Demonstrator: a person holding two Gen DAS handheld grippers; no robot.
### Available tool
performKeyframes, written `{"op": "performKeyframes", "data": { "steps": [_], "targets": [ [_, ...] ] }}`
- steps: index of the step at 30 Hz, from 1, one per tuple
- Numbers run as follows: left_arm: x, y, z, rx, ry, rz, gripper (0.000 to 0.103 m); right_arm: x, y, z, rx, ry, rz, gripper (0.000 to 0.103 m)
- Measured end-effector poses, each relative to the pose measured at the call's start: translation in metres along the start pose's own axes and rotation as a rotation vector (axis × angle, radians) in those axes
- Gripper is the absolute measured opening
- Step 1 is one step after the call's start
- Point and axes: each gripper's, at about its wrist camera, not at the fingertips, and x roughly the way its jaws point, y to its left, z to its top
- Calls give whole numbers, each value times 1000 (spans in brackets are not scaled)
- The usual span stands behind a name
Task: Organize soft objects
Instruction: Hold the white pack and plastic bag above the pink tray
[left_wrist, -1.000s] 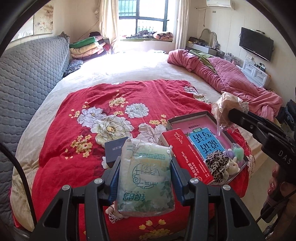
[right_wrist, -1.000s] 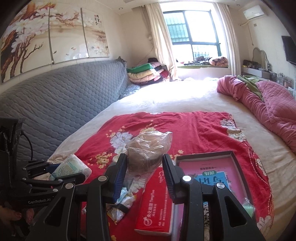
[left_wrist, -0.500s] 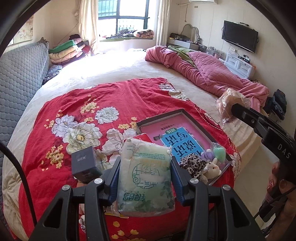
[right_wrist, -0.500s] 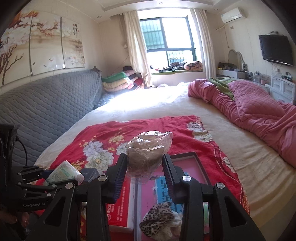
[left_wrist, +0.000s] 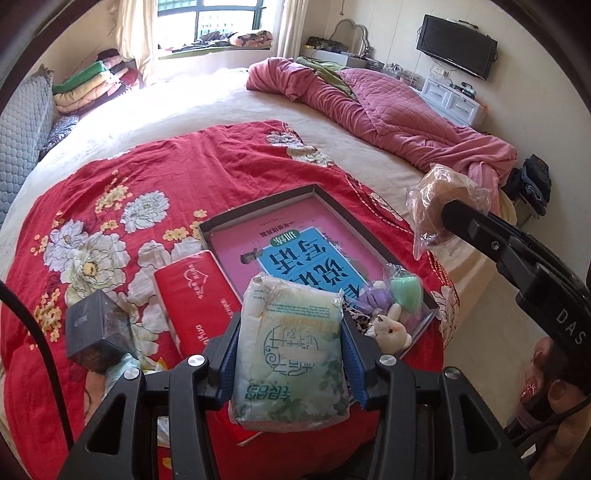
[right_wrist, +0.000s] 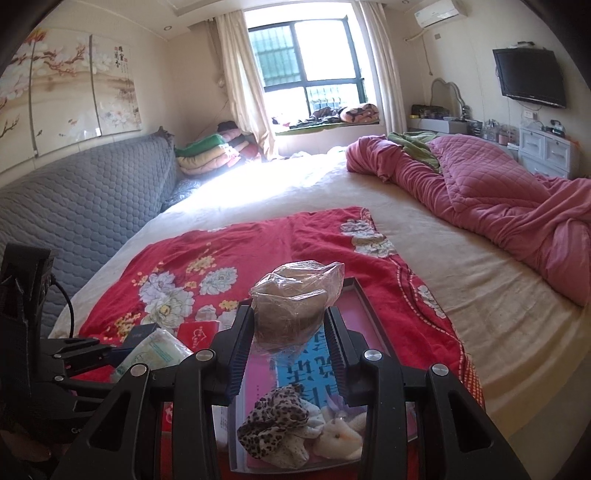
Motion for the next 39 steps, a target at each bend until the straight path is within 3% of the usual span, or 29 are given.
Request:
{"op": "performKeyframes", "data": {
  "steps": [20,39],
  "targets": [
    [70,-20,0,54,142,7,49,35,-36,-27,63,91,-40,41],
    [96,-27,-7,84,192,2,49,71,-55,-53,105,211,-7,41]
  ]
}}
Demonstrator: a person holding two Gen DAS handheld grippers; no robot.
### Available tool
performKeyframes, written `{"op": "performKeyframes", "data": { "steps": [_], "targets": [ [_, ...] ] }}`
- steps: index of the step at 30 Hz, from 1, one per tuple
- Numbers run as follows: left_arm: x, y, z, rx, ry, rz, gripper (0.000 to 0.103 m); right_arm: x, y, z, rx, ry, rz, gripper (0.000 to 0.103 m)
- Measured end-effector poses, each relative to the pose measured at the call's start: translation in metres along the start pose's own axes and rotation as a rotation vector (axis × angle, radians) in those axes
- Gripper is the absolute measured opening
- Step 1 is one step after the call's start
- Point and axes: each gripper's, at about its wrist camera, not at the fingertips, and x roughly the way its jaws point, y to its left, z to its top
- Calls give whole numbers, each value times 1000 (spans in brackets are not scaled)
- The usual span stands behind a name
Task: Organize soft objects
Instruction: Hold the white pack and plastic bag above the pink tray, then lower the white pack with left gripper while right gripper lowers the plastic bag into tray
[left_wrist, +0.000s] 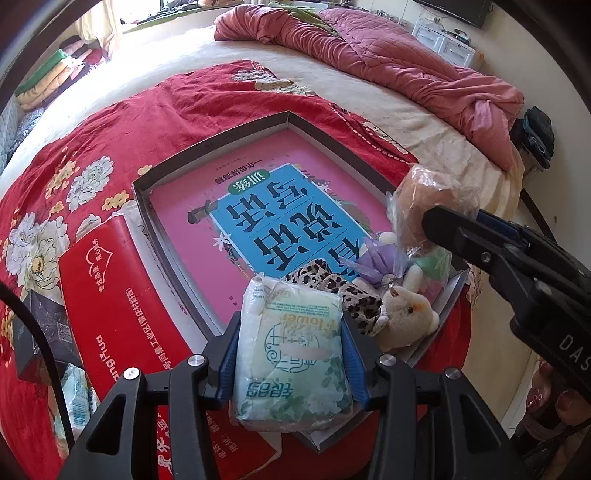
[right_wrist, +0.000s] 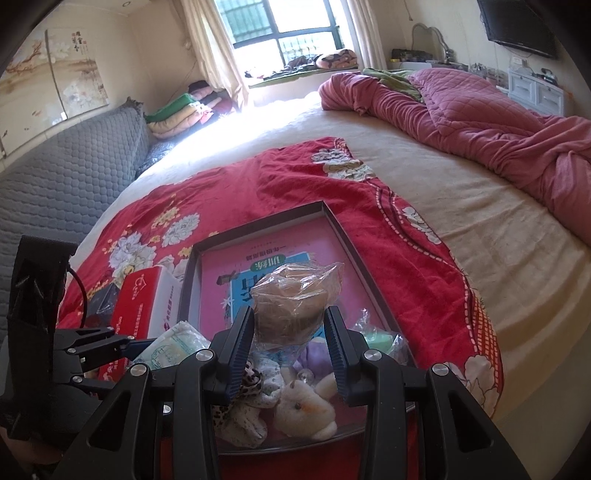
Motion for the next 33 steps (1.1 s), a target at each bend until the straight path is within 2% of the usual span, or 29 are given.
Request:
{"op": "performKeyframes", "data": {
  "steps": [5,14,27,33],
  "targets": [
    [5,1,-2,-17,11,-21,49,20,-11,-7,71,49,70,41],
    [10,-7,-5,33,11,-7,49,44,-6,-17,39,123,19,41],
    [13,-18,-9,98,25,38,50,57,-9,-22,102,143,74,42],
    [11,-19,-12,109,22,27,52,58,-4,-22,91,153,73,42]
  ]
}}
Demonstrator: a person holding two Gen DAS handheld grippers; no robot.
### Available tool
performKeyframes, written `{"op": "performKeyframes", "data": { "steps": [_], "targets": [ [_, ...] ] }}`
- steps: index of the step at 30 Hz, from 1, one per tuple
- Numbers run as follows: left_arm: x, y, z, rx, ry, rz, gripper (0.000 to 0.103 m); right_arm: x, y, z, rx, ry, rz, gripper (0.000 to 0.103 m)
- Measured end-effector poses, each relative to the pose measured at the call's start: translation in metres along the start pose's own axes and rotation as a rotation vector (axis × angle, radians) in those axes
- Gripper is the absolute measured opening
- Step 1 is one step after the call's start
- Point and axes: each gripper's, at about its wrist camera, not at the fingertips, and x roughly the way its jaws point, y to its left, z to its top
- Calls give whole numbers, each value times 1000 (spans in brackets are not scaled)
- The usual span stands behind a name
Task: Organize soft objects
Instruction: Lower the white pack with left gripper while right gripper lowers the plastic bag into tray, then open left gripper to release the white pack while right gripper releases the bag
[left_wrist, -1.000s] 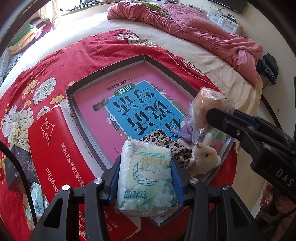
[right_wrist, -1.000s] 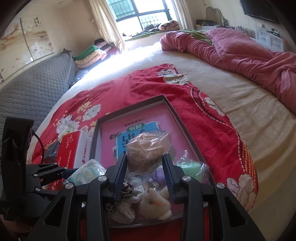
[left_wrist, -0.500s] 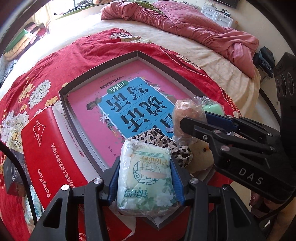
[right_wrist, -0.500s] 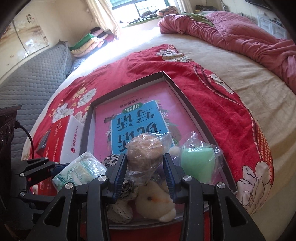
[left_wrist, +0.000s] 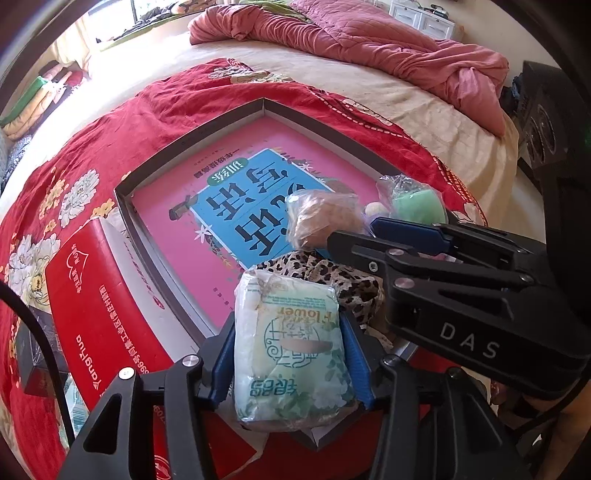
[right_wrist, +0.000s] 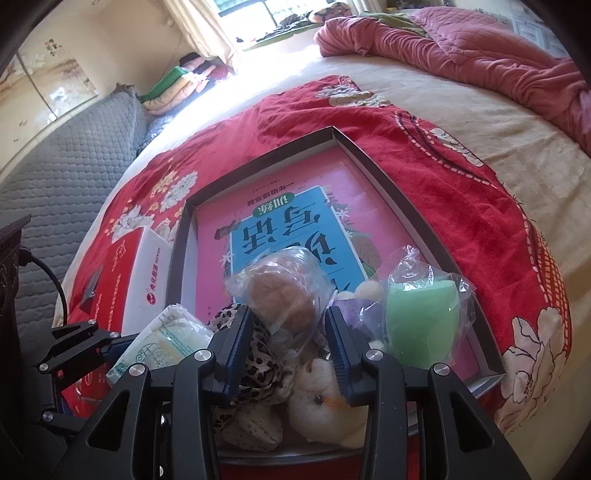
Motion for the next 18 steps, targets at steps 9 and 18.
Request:
{"op": "performKeyframes", "data": {
  "steps": [9,18],
  "targets": [
    [-5,6,0,-49,-15,-79,58,-22,-4,7,32,-76,-2,52],
    [-13,12,1,-73,-45,-78,68,-43,-10,12,56,-148,-9,55]
  ]
}}
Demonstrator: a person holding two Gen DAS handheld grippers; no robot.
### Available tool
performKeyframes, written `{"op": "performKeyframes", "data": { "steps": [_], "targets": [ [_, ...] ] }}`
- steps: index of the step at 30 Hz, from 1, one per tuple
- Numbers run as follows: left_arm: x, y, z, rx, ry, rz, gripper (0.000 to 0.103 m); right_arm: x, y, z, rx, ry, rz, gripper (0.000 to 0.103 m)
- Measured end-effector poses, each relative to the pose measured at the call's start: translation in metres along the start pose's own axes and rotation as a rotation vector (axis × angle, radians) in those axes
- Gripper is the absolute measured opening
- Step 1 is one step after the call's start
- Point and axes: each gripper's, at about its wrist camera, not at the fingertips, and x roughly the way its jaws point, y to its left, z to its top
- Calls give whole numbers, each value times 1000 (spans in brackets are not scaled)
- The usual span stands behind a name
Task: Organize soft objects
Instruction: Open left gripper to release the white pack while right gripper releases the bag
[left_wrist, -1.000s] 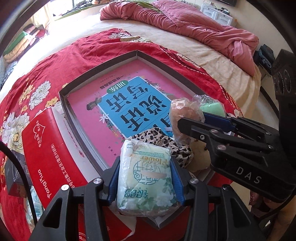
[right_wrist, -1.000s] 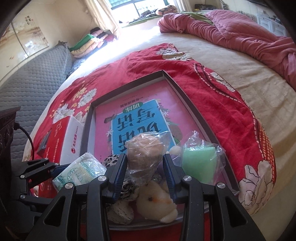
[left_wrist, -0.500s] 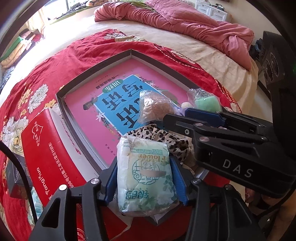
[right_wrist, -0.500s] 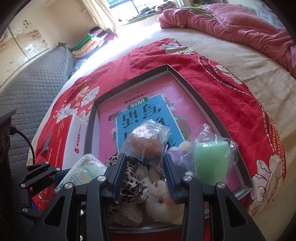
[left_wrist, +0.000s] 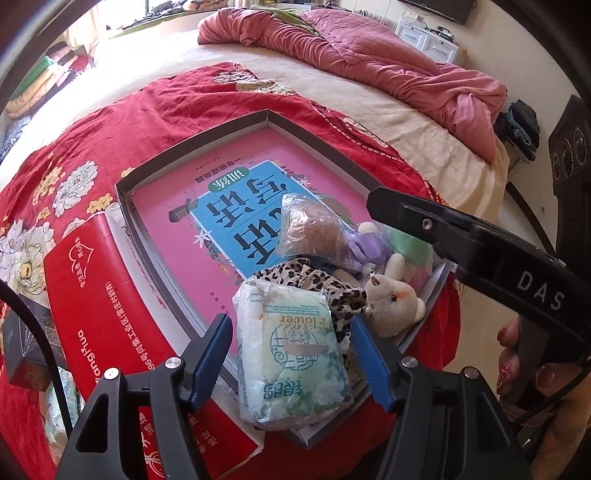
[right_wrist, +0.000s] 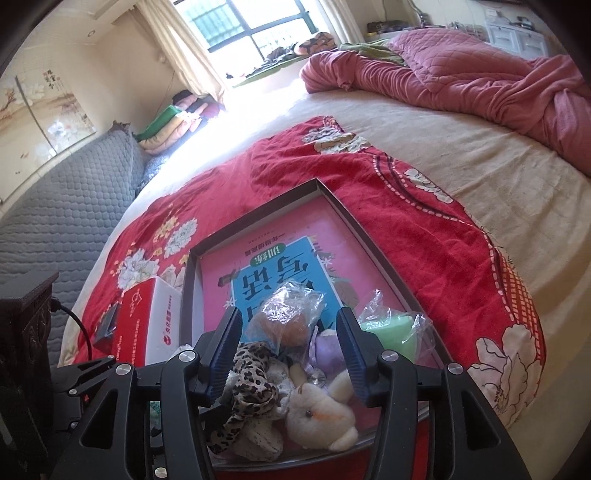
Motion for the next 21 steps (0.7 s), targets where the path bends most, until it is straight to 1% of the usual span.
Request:
{"op": "performKeyframes", "data": {
  "steps": [3,8,12,18,19,20,21],
  "targets": [
    [-5,3,1,-12,-15,4,71,0,1,1,-2,-1,-3,55],
    [-18,6,0,-27,-50,5,73,-4,2,2,-9,-7,-14,56],
    [-30,6,0,-22,-78,17,78,-7,4,3,-13,-15,-20,56],
    [-45,9,-2,-26,-105,24,80,-12,11,4,-57,-23,-57,57],
    [-47,10,-3,-27,-108,30,80,-12,12,4,-58,-26,-60,58],
    [-49,10,-4,-28,-110,33,80,-13,13,5,-60,-29,-64,64],
    [-50,11,-5,-31,-112,36,80,-14,14,5,-62,-33,-67,67]
  ]
}}
